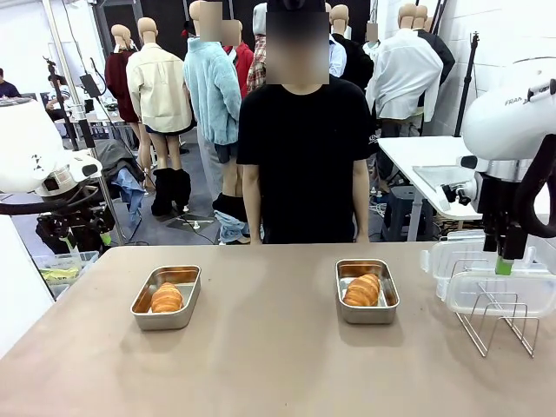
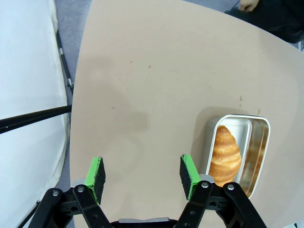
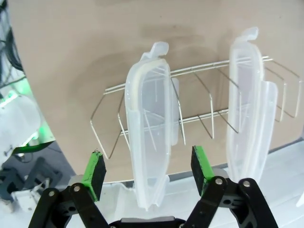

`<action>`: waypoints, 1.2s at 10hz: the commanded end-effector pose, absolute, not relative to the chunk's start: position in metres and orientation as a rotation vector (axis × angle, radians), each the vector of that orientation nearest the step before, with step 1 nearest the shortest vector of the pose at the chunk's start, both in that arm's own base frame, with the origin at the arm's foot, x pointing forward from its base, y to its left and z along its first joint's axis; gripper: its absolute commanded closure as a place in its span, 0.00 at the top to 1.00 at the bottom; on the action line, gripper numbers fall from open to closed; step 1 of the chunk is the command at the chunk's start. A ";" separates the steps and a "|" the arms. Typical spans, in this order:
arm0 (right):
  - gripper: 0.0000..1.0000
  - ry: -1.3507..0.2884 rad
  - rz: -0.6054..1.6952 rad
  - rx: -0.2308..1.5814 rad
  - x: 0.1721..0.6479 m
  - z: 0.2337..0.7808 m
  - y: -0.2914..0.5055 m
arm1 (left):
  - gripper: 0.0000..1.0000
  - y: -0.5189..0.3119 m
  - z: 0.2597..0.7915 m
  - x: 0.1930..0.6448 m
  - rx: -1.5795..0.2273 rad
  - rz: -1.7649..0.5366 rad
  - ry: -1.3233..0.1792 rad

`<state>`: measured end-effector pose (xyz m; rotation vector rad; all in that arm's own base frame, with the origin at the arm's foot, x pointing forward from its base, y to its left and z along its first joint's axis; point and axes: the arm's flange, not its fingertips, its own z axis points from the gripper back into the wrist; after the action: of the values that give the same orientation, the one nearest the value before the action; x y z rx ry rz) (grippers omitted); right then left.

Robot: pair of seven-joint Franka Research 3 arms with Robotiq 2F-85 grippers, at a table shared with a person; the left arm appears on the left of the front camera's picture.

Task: Place the bread in airtight containers.
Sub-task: Pick up one Airtight Container lid and hand it to the human.

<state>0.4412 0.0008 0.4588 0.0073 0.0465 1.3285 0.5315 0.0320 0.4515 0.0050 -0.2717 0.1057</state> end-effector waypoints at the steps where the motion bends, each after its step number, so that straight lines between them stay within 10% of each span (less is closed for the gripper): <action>1: 0.90 0.049 1.317 -0.055 0.440 0.445 0.003 | 0.82 0.032 0.452 0.531 0.005 0.106 -0.271; 8: 0.90 0.041 1.324 -0.062 0.450 0.416 -0.002 | 0.82 0.032 0.452 0.531 0.005 0.106 -0.271; 12: 0.13 0.036 1.338 -0.064 0.451 0.416 -0.001 | 0.82 0.032 0.452 0.531 0.005 0.106 -0.271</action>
<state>0.4503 -0.0005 0.4185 -0.0444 0.0431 1.3325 0.5315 0.0320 0.4515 0.0050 -0.2716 0.1057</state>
